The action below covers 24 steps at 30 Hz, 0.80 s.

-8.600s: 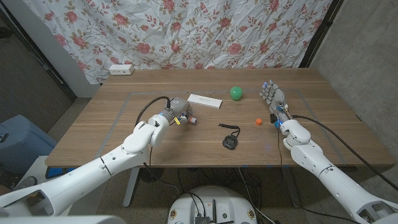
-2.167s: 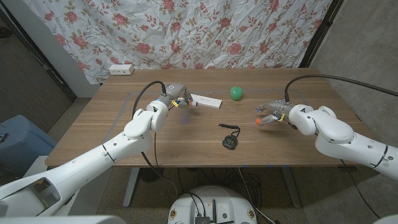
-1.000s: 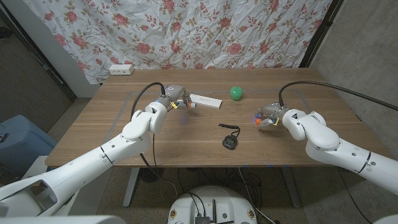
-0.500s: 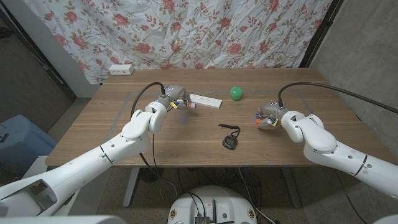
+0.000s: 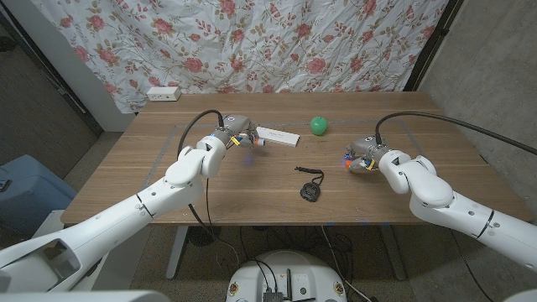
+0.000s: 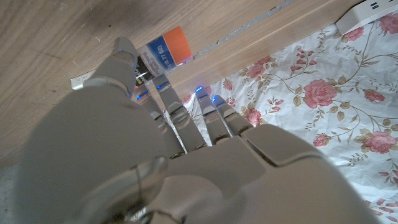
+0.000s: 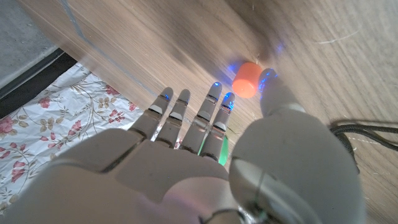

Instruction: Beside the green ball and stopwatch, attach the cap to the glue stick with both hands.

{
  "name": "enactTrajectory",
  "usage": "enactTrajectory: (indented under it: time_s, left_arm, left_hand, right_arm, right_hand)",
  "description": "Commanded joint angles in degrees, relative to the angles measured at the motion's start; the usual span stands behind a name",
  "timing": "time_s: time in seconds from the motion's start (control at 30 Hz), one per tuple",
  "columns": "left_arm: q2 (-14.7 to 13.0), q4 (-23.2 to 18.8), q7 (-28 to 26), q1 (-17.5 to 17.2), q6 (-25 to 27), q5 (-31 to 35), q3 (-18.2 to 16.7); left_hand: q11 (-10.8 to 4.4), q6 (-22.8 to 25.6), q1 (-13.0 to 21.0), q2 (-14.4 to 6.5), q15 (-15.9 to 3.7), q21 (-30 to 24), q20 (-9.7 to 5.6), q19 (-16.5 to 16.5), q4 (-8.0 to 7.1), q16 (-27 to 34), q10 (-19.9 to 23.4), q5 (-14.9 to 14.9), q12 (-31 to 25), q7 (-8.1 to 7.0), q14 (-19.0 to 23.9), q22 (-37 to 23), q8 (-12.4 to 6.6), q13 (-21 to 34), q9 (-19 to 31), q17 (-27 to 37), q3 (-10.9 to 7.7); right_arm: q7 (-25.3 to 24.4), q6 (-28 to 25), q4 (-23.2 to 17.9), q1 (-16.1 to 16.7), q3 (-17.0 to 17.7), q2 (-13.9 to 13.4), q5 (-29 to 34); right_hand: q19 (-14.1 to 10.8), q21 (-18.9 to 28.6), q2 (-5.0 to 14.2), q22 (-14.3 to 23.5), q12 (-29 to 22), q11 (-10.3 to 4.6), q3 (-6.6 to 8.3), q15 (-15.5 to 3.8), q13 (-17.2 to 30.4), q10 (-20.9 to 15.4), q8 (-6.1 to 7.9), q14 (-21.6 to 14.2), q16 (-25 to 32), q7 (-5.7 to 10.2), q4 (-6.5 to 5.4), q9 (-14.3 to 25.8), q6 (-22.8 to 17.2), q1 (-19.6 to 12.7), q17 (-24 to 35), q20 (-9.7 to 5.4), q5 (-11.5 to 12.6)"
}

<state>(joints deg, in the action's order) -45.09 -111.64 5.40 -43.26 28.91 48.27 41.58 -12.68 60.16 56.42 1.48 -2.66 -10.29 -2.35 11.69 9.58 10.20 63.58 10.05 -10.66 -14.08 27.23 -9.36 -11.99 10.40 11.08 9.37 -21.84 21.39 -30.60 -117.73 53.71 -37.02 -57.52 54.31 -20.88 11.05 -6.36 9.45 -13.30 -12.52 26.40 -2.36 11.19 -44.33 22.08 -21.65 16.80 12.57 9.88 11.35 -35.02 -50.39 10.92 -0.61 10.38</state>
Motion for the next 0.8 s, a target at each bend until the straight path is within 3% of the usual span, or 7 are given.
enactTrajectory:
  time_s: [0.03,0.33,0.8]
  left_arm:
    - [0.2,0.9,0.1,0.8,-0.4,-0.1,0.3]
    - [0.4,1.6,0.4,1.4,-0.9,-0.1,0.6]
    - [0.7,2.3,0.5,2.0,-0.9,-0.2,0.9]
  left_hand:
    - [-0.07,5.0,-2.5,-3.1,-6.56,-0.3,-2.45,0.0,-0.25,0.0,2.7,0.3,-0.2,5.27,0.0,-0.1,-0.34,0.6,0.2,0.0,-0.16]
    - [-0.07,5.2,-2.6,-3.2,-6.58,-0.3,-2.44,0.0,-0.2,0.0,2.8,0.3,-0.2,5.29,0.0,-0.1,-0.39,0.6,0.2,0.0,-0.1]
    - [-0.08,5.2,-2.8,-3.3,-6.52,-0.3,-2.52,0.1,-0.15,0.0,2.8,0.3,-0.2,5.25,0.1,-0.1,-0.4,0.6,0.2,0.0,0.0]
  right_arm:
    - [-3.3,1.1,1.6,0.4,-0.3,0.5,0.8]
    - [-6.4,0.9,2.5,0.9,0.0,1.3,0.6]
    - [-7.9,0.8,3.3,0.9,-0.3,1.7,0.3]
  right_hand:
    - [-0.6,0.1,-0.05,0.2,0.3,-0.1,-0.48,-7.07,0.1,-1.2,0.45,-1.1,0.5,-0.05,0.23,0.1,-1.2,-1.3,0.2,-0.27,0.3]
    - [-1.6,0.1,0.53,0.2,0.5,-0.21,-1.73,-8.45,0.2,-5.1,1.75,-2.9,0.7,-0.11,-0.37,0.3,-5.2,-3.3,0.4,-0.9,0.3]
    - [-2.4,0.0,1.56,0.2,0.7,-0.24,-3.4,-8.82,0.4,-9.6,3.22,-5.3,1.3,-0.03,-0.45,0.5,-9.9,-5.6,0.8,-1.35,0.1]
